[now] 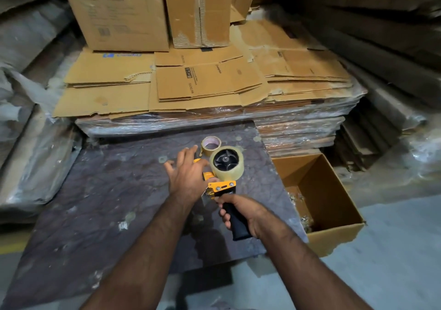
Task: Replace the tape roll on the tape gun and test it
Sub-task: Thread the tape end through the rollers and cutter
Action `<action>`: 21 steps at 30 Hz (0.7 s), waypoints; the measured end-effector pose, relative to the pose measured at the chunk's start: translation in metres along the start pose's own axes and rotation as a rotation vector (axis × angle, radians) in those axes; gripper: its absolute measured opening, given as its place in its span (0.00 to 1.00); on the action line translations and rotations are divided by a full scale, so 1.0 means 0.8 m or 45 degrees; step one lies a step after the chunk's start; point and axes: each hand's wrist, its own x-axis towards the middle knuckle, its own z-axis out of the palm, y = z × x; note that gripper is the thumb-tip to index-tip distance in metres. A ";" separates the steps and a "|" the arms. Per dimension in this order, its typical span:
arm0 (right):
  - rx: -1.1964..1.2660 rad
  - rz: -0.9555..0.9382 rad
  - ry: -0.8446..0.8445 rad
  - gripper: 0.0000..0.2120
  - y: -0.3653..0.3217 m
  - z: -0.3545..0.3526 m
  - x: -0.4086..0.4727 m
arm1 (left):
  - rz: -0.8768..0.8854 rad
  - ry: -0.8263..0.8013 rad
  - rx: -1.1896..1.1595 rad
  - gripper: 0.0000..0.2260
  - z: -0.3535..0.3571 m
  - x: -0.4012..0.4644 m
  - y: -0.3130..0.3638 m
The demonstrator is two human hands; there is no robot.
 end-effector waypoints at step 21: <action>-0.059 -0.069 0.013 0.11 0.008 -0.004 -0.005 | -0.177 -0.175 -0.337 0.05 -0.007 -0.007 0.002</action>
